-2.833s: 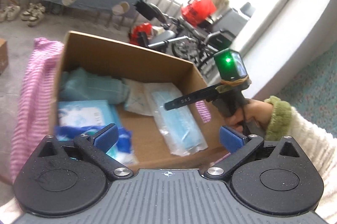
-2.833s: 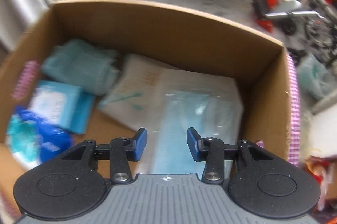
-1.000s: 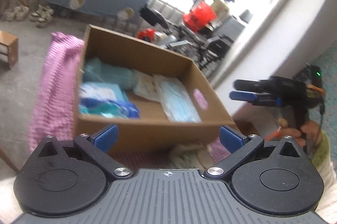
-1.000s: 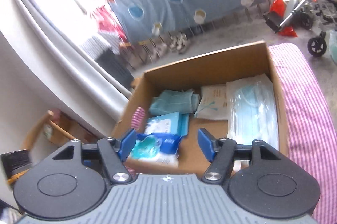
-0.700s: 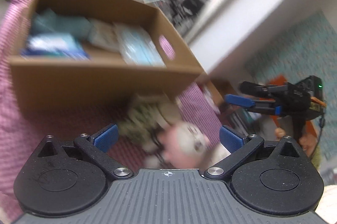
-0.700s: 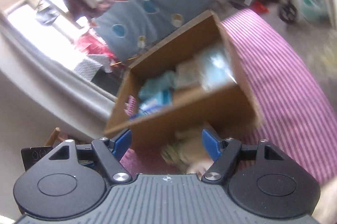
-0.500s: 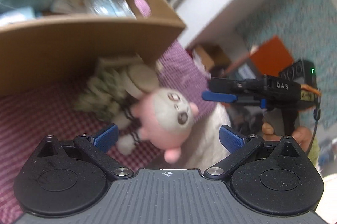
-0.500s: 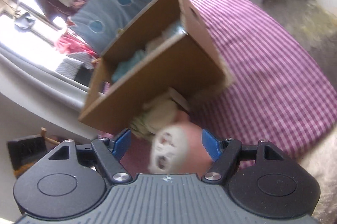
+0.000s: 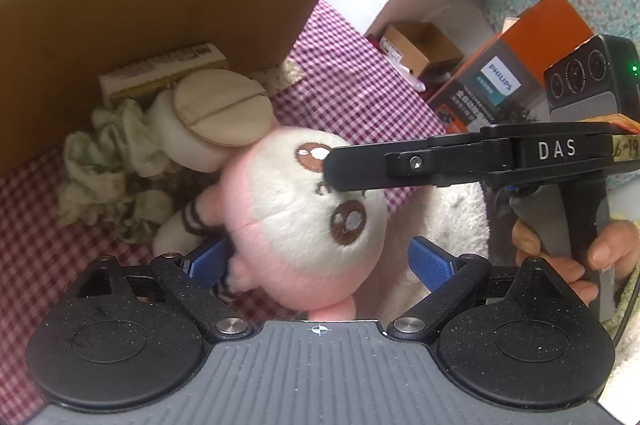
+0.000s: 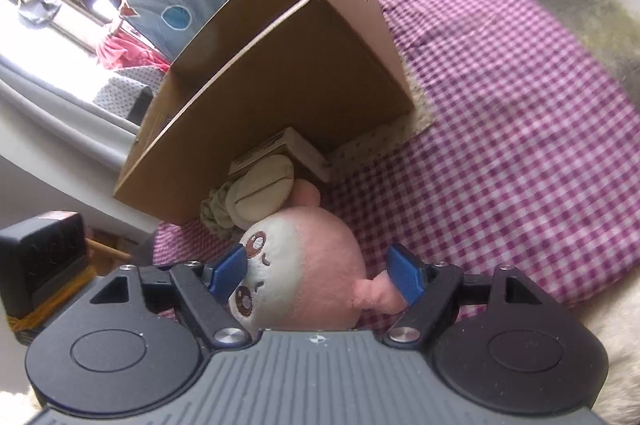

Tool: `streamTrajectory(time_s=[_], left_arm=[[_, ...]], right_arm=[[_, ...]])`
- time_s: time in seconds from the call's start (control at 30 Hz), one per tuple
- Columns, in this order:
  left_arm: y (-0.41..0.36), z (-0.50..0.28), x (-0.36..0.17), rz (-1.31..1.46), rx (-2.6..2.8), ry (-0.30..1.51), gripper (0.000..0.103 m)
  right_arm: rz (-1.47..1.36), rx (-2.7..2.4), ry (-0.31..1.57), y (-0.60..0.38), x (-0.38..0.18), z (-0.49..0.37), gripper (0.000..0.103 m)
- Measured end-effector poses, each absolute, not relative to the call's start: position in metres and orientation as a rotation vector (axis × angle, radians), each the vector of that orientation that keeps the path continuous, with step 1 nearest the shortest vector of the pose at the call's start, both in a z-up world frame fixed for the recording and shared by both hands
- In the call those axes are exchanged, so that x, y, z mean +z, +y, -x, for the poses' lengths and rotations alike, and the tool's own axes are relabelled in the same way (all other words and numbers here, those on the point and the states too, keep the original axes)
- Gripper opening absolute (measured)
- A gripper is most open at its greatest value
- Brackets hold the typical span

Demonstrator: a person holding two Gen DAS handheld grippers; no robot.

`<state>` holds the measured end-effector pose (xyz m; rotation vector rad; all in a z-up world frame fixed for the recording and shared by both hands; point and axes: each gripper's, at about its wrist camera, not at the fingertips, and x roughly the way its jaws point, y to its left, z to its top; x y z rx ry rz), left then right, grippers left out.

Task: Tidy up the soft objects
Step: 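Close the right gripper on the pink plush toy's body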

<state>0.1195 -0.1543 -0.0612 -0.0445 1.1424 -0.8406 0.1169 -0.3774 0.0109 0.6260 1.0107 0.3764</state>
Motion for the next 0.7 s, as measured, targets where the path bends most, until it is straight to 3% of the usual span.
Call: streamTrajectory(time_s=[0.7], left_arm=[[-0.162, -0.12, -0.051, 0.147, -0.921, 1.134, 0.095]], right_arm=[[-0.82, 0.307, 1.006, -0.398, 0.012, -0.089, 0.078]])
